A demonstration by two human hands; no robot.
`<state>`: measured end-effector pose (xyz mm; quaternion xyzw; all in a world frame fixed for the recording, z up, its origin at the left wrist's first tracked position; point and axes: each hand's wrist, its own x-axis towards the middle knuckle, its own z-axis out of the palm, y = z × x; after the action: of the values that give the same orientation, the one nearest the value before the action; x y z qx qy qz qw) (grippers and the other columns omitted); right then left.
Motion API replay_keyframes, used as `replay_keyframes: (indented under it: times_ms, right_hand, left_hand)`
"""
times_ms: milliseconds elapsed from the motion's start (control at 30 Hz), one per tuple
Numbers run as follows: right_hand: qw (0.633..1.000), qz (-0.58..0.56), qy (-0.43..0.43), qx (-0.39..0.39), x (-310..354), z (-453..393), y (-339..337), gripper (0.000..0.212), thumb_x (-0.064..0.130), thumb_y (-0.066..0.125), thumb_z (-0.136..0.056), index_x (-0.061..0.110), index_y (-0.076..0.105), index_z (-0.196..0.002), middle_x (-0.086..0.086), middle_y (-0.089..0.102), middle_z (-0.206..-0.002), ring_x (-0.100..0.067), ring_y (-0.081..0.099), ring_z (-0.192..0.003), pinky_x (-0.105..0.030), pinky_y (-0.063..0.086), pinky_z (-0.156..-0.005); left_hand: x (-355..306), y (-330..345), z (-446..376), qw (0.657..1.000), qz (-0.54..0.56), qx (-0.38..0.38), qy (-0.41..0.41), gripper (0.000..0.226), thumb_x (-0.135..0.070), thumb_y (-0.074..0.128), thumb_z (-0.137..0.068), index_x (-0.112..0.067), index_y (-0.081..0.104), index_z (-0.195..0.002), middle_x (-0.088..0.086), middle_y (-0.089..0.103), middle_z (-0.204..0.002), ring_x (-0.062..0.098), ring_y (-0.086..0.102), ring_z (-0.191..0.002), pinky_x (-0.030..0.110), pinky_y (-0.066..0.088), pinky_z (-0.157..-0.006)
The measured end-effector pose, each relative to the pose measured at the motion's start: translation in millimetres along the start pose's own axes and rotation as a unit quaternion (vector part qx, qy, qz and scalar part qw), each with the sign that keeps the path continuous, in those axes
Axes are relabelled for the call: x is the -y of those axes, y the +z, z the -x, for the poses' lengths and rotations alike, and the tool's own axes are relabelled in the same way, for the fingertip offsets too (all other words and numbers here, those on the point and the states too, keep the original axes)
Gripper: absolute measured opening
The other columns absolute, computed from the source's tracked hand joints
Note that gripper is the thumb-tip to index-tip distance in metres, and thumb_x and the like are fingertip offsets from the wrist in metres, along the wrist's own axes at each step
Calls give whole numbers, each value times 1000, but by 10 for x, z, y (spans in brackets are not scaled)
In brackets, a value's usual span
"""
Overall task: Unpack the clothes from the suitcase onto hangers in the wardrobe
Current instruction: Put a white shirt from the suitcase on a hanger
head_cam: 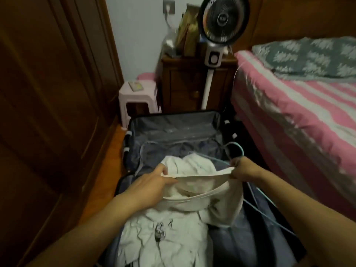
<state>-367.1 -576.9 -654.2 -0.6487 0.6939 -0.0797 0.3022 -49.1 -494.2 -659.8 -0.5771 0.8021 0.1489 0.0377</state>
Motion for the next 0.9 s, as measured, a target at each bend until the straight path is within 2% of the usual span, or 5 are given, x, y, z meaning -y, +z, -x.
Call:
replay_keyframes:
  times_ms: [133,267,367,600,900]
  right_hand:
    - [997,-62,-42,-32,-66,-211,148,14,-5,72,-73,7,66,-67,-4,60,-63,-14,54,-63,-28,44,-60]
    - [994,-89,-26,-63,-143,-259,177,11,5,74,-75,1,64,-70,-8,54,-64,-19,48,-64,-33,39,-63]
    - [994,-102,-7,-48,-156,-248,122,13,6,70,-80,11,69,-68,-5,59,-64,-17,52,-63,-30,41,-61]
    - [995,-76,1,63,-220,-273,37,13,3,80,-77,7,72,-87,-17,73,-86,-25,68,-82,-38,55,-78]
    - [984,-78,-129,-95,41,-7,-75,29,29,47,-104,18,66,-85,2,72,-76,-13,61,-68,-33,46,-67]
  left_hand:
    - [-59,302,-111,998,63,-11,4,78,-6,44,-92,-42,19,-157,-14,15,-164,34,57,-118,46,52,-91]
    - [62,192,-217,977,194,-86,16,65,3,43,-90,-41,61,-133,-19,38,-153,12,45,-136,26,40,-107]
    - [134,218,-191,971,236,-14,30,60,5,42,-96,-43,77,-98,-17,38,-153,4,40,-137,15,35,-98]
    - [72,230,-350,978,182,-87,-44,67,-2,47,-89,-31,49,-149,-15,40,-157,12,40,-143,32,35,-117]
    - [343,314,-507,944,274,20,-180,59,-1,58,-87,-17,43,-141,1,48,-131,22,50,-105,27,42,-74]
